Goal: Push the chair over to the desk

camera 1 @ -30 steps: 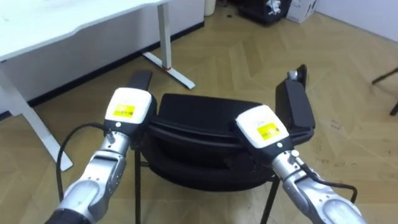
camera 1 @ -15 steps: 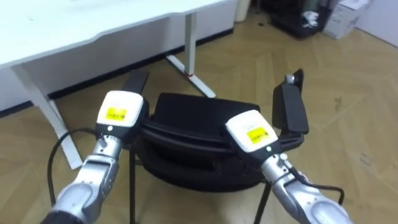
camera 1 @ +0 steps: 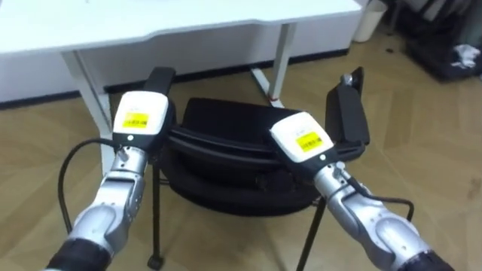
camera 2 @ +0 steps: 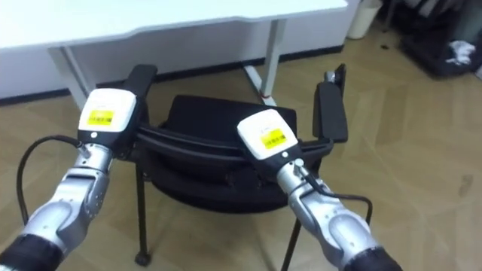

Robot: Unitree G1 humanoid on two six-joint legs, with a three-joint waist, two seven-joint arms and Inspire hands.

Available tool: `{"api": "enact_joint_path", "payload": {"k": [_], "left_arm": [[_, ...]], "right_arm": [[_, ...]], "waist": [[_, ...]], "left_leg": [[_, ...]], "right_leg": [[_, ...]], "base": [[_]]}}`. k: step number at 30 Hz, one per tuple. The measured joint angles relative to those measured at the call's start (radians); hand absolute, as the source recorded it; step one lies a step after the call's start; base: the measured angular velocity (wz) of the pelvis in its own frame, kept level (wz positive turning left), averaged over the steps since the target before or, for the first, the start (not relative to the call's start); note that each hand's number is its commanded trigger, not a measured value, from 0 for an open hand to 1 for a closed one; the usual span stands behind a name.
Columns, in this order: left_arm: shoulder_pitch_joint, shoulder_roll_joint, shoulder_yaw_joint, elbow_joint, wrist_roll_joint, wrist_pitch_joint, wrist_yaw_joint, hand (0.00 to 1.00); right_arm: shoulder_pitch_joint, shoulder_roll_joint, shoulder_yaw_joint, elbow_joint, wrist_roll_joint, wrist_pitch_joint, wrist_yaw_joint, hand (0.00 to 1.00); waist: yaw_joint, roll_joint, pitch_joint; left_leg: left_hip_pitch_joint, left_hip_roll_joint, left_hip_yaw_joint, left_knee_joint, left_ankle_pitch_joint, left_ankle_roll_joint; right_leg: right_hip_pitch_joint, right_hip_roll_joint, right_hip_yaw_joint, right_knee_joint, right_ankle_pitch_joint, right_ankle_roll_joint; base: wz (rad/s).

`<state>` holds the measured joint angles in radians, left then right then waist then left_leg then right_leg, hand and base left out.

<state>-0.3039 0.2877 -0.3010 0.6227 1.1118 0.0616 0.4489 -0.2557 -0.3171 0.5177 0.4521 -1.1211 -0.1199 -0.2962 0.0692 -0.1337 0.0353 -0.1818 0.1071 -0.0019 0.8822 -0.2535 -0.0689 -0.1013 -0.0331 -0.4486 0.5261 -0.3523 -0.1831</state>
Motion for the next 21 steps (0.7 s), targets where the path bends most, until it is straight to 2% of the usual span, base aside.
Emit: {"api": "enact_joint_path", "payload": {"k": [1, 2, 3, 4, 5, 6, 8, 9, 10, 11, 12, 13, 14, 15, 16, 17, 18, 19, 20, 21], "left_arm": [[-0.001, -0.005, 0.0, 0.003, 0.0, 0.005, 0.003, 1.0], [-0.001, -0.008, 0.0, 0.006, 0.0, 0.012, 0.006, 1.0], [0.0, -0.01, -0.001, 0.007, -0.002, 0.016, 0.009, 1.0], [0.006, -0.008, -0.009, 0.008, -0.009, 0.024, 0.02, 1.0], [0.018, -0.008, -0.01, 0.004, -0.012, 0.026, 0.03, 1.0], [0.022, -0.008, -0.011, -0.003, -0.018, 0.028, 0.033, 1.0], [0.038, -0.013, -0.012, -0.015, -0.02, 0.043, 0.04, 1.0], [0.041, -0.013, -0.011, -0.019, -0.02, 0.044, 0.041, 1.0], [0.046, -0.013, -0.01, -0.027, -0.019, 0.047, 0.042, 1.0], [0.058, -0.013, -0.01, -0.037, -0.021, 0.051, 0.044, 1.0], [0.063, -0.014, -0.009, -0.044, -0.022, 0.055, 0.045, 1.0], [0.073, -0.019, -0.009, -0.054, -0.027, 0.062, 0.046, 1.0], [0.085, -0.023, -0.009, -0.06, -0.03, 0.067, 0.048, 1.0], [0.09, -0.023, -0.009, -0.065, -0.031, 0.07, 0.048, 1.0], [0.1, -0.022, -0.009, -0.075, -0.032, 0.072, 0.048, 1.0], [0.104, -0.022, -0.005, -0.081, -0.032, 0.072, 0.048, 1.0], [0.105, -0.021, -0.006, -0.088, -0.031, 0.074, 0.048, 1.0], [0.105, -0.017, -0.006, -0.099, -0.032, 0.078, 0.047, 1.0], [0.104, -0.013, -0.006, -0.109, -0.038, 0.081, 0.045, 1.0], [0.104, -0.01, -0.006, -0.116, -0.039, 0.083, 0.044, 1.0]], "right_arm": [[-0.001, 0.0, -0.002, 0.001, -0.002, 0.0, 0.0, 1.0], [-0.004, 0.001, -0.003, 0.004, -0.007, 0.001, 0.001, 1.0], [-0.006, 0.001, -0.003, 0.004, -0.009, 0.002, 0.001, 1.0], [-0.008, 0.0, -0.002, 0.004, -0.014, 0.002, 0.001, 1.0], [-0.008, -0.002, 0.002, 0.002, -0.016, 0.002, 0.001, 1.0], [-0.008, -0.003, 0.004, 0.002, -0.016, 0.001, 0.001, 1.0], [-0.008, -0.003, 0.006, 0.001, -0.023, 0.0, 0.0, 1.0], [-0.008, -0.004, 0.006, -0.002, -0.028, 0.001, -0.001, 1.0], [-0.009, -0.006, 0.006, -0.005, -0.033, 0.002, -0.004, 1.0], [-0.009, -0.004, 0.006, 0.001, -0.042, 0.002, -0.011, 1.0], [-0.009, -0.004, 0.009, 0.003, -0.046, 0.002, -0.015, 1.0], [-0.005, -0.007, 0.014, 0.005, -0.051, 0.002, -0.024, 1.0], [0.001, -0.01, 0.015, 0.003, -0.056, 0.002, -0.03, 1.0], [0.005, -0.011, 0.015, 0.002, -0.058, 0.002, -0.031, 1.0], [0.007, -0.012, 0.019, -0.001, -0.057, 0.002, -0.031, 1.0], [0.009, -0.012, 0.021, -0.004, -0.055, 0.002, -0.035, 1.0], [0.01, -0.012, 0.021, -0.007, -0.055, 0.002, -0.038, 1.0], [0.009, -0.012, 0.022, -0.015, -0.055, 0.005, -0.04, 1.0], [0.009, -0.012, 0.022, -0.021, -0.055, 0.009, -0.041, 1.0], [0.007, -0.012, 0.021, -0.024, -0.054, 0.011, -0.041, 1.0]], "waist": [[-0.006, -0.002, -0.0005], [-0.006, -0.002, -0.0019], [-0.005, -0.002, -0.0022], [-0.003, -0.004, -0.0009], [0.006, -0.004, -0.0033], [0.007, -0.003, -0.0035], [0.013, -0.003, -0.0042], [0.015, -0.002, -0.0062], [0.019, -0.002, -0.0079], [0.021, -0.002, -0.0092], [0.022, -0.001, -0.0105], [0.024, 0.003, -0.015], [0.025, 0.004, -0.0182], [0.026, 0.006, -0.0205], [0.032, 0.005, -0.0224], [0.049, 0.002, -0.0234], [0.051, 0.0, -0.0236], [0.056, -0.001, -0.0236], [0.062, -0.003, -0.0241], [0.066, -0.005, -0.0243]], "left_leg": [[-0.019, 0.012, 0.005, 0.023, 0.01, 0.004], [-0.038, 0.036, 0.026, 0.04, 0.01, 0.003], [-0.049, 0.045, 0.034, 0.041, 0.01, 0.003], [-0.062, 0.063, 0.051, 0.017, 0.014, -0.005], [-0.07, 0.074, 0.061, -0.027, 0.019, -0.015], [-0.074, 0.077, 0.065, -0.052, 0.02, -0.017], [-0.101, 0.069, 0.075, -0.193, 0.023, -0.017], [-0.113, 0.066, 0.083, -0.229, 0.024, -0.02], [-0.133, 0.051, 0.087, -0.307, 0.038, -0.037], [-0.144, 0.034, 0.094, -0.382, 0.051, -0.041], [-0.148, 0.027, 0.101, -0.417, 0.066, -0.037], [-0.158, 0.011, 0.111, -0.472, 0.099, -0.034], [-0.161, -0.007, 0.115, -0.517, 0.135, -0.026], [-0.16, -0.016, 0.116, -0.537, 0.156, -0.022], [-0.157, -0.034, 0.122, -0.567, 0.197, -0.01], [-0.156, -0.049, 0.128, -0.589, 0.234, 0.001], [-0.156, -0.055, 0.131, -0.598, 0.253, 0.005], [-0.16, -0.073, 0.134, -0.611, 0.287, 0.021], [-0.165, -0.091, 0.138, -0.613, 0.307, 0.037], [-0.166, -0.099, 0.14, -0.612, 0.31, 0.042]], "right_leg": [[0.018, 0.0, -0.022, -0.013, -0.004, -0.001], [0.034, 0.0, -0.036, -0.031, -0.005, -0.001], [0.042, 0.0, -0.043, -0.043, -0.005, -0.002], [0.059, 0.0, -0.049, -0.065, -0.005, -0.002], [0.074, 0.0, -0.052, -0.085, -0.005, -0.002], [0.084, 0.001, -0.058, -0.096, -0.005, -0.002], [0.106, 0.002, -0.067, -0.127, -0.005, -0.001], [0.108, 0.002, -0.071, -0.132, -0.005, -0.001], [0.112, 0.002, -0.074, -0.138, -0.006, 0.001], [0.121, 0.003, -0.074, -0.149, -0.007, 0.002], [0.124, 0.003, -0.073, -0.15, -0.009, 0.006], [0.127, 0.003, -0.072, -0.148, -0.014, 0.017], [0.132, 0.002, -0.071, -0.142, -0.025, 0.04], [0.135, 0.002, -0.07, -0.139, -0.033, 0.055], [0.138, -0.002, -0.059, -0.129, -0.048, 0.085], [0.139, -0.002, -0.044, -0.126, -0.057, 0.103], [0.138, -0.002, -0.04, -0.126, -0.058, 0.106], [0.138, -0.002, -0.036, -0.126, -0.06, 0.11], [0.139, -0.001, -0.031, -0.126, -0.062, 0.113], [0.138, -0.001, -0.026, -0.126, -0.064, 0.118]], "base": [[0.53], [0.49], [0.35], [0.23], [0.18], [0.17], [0.15], [0.11], [0.07], [0.05], [0.0], [-0.03], [0.0], [-0.07], [-0.18], [-0.24], [-0.22], [-0.1], [-0.07], [-0.14]]}}
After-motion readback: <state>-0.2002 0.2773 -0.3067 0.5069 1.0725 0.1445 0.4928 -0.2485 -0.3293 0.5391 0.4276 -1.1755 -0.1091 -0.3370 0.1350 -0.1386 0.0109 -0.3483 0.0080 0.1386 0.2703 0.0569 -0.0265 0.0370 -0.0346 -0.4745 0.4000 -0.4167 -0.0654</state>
